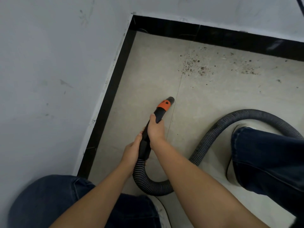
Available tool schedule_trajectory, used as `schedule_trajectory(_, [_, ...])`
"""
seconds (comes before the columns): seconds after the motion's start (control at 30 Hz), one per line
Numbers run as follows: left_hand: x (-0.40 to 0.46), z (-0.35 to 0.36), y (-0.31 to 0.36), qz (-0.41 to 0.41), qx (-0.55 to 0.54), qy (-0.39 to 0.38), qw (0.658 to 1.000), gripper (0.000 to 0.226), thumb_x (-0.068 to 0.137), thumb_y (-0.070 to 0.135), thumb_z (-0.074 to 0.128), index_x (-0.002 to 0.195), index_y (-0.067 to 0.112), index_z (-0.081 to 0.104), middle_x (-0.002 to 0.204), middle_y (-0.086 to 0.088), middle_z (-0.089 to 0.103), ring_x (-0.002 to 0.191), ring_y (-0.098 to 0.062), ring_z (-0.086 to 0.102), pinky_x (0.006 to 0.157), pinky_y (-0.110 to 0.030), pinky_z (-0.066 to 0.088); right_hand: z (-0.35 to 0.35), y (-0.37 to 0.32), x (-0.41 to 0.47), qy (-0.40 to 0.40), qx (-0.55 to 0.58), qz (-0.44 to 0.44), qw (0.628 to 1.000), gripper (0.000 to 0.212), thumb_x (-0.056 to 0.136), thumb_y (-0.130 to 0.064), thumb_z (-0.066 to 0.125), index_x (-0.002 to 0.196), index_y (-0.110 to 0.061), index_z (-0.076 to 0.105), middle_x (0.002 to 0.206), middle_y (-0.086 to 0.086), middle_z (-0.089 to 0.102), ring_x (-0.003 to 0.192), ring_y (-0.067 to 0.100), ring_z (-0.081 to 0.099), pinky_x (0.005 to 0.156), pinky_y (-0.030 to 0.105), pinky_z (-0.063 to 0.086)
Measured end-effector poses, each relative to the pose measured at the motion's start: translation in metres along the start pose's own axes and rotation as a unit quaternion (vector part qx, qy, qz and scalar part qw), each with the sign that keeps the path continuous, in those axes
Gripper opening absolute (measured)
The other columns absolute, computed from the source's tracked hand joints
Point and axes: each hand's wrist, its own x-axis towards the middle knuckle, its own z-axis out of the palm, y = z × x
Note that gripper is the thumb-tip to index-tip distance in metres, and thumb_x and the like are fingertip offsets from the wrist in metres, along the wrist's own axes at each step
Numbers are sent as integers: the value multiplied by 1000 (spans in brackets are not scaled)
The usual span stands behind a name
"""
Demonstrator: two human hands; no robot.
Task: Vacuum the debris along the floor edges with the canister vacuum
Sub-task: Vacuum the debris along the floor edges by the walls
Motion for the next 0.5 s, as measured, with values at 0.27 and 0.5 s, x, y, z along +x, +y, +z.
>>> schedule_trajectory(0.27, [2, 25, 9, 25, 27, -23, 999, 49, 91, 59, 47, 96, 16, 69, 95, -13, 73, 84, -28, 68, 72, -34, 53, -22, -22, 7, 20, 23, 3, 1000, 23, 97, -38, 46, 93, -15, 51, 73, 5, 56, 66, 21, 57, 75, 39, 53])
schedule_trajectory(0.5, [5, 58, 24, 64, 57, -40, 995, 39, 94, 54, 47, 79, 23, 65, 87, -8, 71, 85, -27, 68, 79, -39, 55, -49, -42, 22, 26, 50, -3, 998, 23, 96, -38, 47, 87, -17, 48, 73, 10, 57, 61, 23, 56, 66, 38, 53])
